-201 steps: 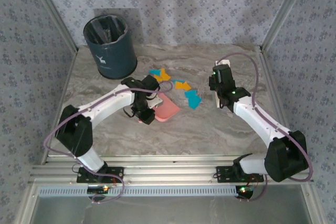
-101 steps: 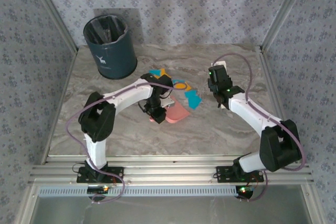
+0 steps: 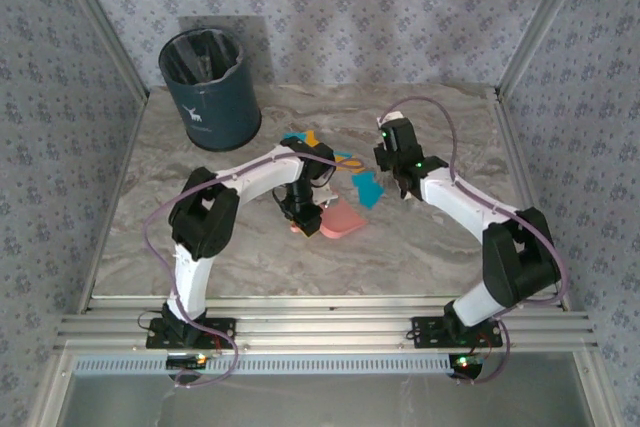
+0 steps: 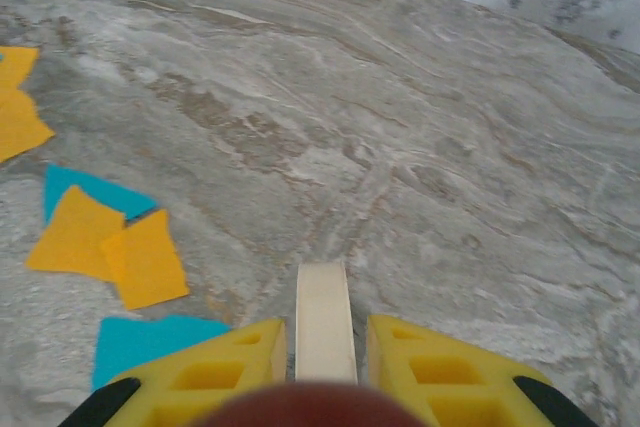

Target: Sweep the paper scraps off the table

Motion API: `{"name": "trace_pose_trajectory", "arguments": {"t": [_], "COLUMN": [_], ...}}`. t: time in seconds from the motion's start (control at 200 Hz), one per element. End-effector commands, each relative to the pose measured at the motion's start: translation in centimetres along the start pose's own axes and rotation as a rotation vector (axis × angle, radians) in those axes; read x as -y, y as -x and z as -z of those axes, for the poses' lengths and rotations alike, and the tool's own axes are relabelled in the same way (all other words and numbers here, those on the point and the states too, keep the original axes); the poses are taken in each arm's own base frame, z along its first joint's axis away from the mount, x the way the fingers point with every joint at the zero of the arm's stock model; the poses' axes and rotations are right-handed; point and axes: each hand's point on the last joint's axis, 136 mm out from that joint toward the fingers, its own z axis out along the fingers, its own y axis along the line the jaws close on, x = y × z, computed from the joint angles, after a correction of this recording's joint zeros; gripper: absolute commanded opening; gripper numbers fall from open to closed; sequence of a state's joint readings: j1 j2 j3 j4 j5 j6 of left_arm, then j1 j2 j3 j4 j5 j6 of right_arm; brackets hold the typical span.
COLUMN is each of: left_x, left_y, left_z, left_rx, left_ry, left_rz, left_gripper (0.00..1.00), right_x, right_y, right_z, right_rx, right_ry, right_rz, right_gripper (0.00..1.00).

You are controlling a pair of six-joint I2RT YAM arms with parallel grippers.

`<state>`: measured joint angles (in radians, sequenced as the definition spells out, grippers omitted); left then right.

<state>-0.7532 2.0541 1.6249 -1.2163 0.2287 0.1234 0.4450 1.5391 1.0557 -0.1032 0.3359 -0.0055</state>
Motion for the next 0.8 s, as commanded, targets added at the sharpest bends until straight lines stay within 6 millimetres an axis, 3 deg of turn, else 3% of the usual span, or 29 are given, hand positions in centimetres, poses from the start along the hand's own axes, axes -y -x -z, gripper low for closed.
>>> {"name": "trace_pose_trajectory", "arguments": {"t": [0.0,0.455,0.795], "left_x": [0.5,-0.7,-1.5], "left_y": [-0.2,0.3,1.0], "left_z": [0.0,-1.2,-1.3], "left_rx": [-0.037,-0.066,-0.043], "left_ry": [-0.028,-0.032,-0.034], "left_rz": [-0.002,0.074,0.108], "left_gripper": [0.0,0.0,0.0], "right_x": [-2.5,-7.5,-9.5], "right_y": [1.3,0.7,1.0], "right_z": [0.0,1.5,3.6], "right_rx": [0.024,0.013,0.031], "right_ry": [0.109,0.334,0.447], "right_rz": [0.031,0.094,0.083], "right_gripper": [0.0,0.0,0.0]}}
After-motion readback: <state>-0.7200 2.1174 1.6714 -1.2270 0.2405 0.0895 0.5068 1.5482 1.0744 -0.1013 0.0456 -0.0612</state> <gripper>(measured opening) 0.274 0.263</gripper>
